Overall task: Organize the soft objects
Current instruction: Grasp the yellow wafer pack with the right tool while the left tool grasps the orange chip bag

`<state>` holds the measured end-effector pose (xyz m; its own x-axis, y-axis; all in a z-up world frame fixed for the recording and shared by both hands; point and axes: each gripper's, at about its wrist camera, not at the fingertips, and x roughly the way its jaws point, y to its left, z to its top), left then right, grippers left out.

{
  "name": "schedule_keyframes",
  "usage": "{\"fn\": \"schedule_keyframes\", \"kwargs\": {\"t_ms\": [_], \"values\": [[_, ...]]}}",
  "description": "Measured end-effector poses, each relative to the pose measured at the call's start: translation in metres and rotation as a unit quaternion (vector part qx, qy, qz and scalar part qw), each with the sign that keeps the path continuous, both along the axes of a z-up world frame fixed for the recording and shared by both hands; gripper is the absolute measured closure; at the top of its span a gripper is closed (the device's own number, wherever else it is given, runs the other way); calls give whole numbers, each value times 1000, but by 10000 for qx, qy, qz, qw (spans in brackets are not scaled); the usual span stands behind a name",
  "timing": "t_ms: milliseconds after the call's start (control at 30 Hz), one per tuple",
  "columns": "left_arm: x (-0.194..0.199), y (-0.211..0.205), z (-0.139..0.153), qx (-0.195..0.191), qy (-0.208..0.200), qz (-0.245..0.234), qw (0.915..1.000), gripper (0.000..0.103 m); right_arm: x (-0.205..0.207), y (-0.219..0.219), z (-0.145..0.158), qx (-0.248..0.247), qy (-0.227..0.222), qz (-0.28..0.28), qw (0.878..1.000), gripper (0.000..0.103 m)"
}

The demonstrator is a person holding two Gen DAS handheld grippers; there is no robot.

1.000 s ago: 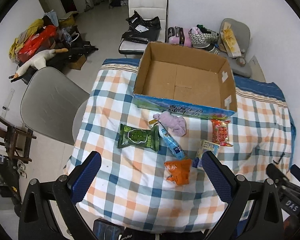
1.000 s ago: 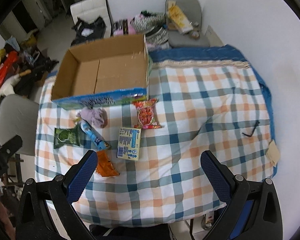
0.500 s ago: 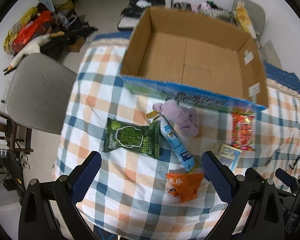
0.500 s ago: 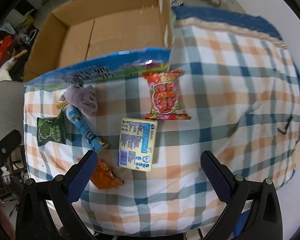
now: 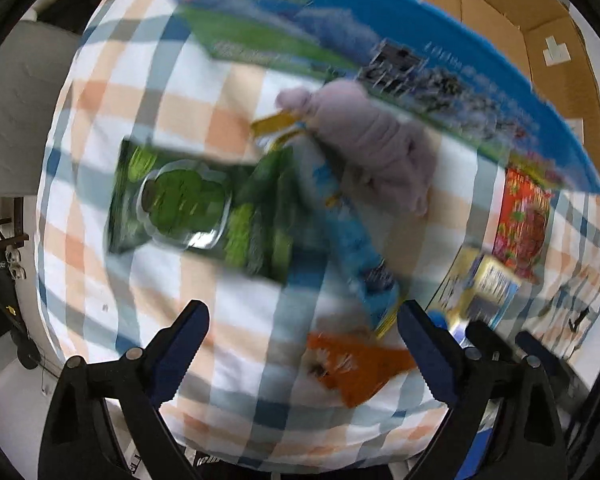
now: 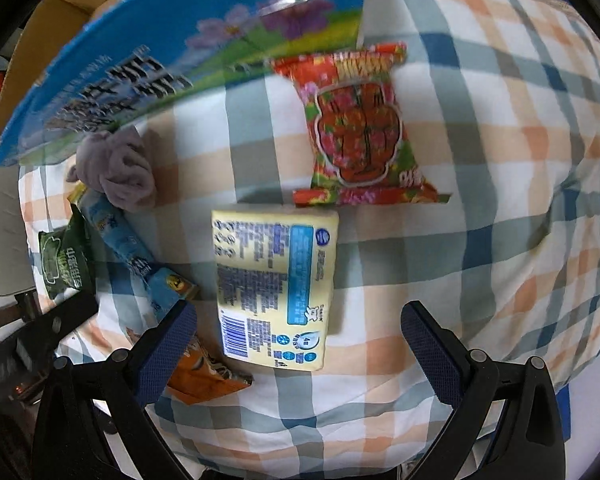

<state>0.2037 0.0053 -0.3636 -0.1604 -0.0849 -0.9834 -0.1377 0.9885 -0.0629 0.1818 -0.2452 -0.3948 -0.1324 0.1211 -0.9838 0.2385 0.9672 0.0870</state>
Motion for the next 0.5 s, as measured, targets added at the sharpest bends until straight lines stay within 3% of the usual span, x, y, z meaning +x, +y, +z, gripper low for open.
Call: {"fn": "schedule_keyframes", "kwargs": {"t_ms": [67,133,233,500], "values": [[-17,8,1,16,-4,11,10000,7,-4,0,-9,169,84,-4,9998,0],[-33,17,1,-9,39,68,10000,7,-7,2,-19,244,150,4,9996,9],[-51,19,-4,-61,110,86,9999,7,-12,4,-32,472,216,2,9987,34],[-87,-4,-16,-336,43,-351,9988,7,-53,-13,-17,272,229,165,9992,37]]}}
